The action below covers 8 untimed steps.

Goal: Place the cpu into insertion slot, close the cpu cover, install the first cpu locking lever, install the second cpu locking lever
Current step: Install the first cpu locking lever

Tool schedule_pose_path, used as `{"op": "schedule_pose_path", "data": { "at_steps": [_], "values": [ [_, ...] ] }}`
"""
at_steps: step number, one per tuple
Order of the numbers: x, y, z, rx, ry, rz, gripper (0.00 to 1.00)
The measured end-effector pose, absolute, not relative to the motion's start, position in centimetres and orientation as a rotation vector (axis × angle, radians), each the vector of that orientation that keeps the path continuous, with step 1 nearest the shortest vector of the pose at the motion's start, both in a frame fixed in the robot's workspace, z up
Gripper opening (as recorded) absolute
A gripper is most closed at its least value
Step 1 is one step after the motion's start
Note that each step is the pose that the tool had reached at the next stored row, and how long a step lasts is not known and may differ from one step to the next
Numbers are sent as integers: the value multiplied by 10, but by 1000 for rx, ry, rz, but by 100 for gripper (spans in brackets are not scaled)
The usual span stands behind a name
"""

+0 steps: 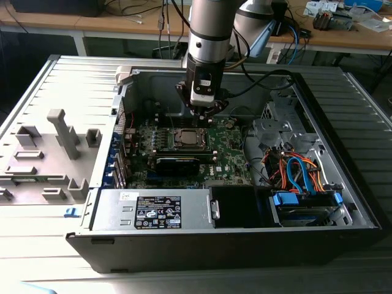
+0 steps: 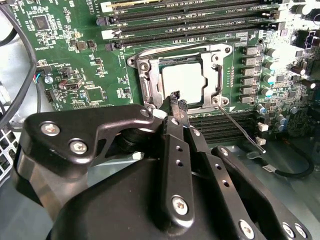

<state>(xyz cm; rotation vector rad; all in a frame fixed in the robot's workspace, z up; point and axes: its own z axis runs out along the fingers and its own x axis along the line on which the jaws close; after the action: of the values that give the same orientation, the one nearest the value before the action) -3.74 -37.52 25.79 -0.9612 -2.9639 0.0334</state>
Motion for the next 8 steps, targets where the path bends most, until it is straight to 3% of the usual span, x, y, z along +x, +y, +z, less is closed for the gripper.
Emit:
{"op": "schedule_pose_path", "data": {
  "at_steps": [8],
  "values": [
    [-37, -375, 258, -938, -2971, 34, 11]
  ]
}}
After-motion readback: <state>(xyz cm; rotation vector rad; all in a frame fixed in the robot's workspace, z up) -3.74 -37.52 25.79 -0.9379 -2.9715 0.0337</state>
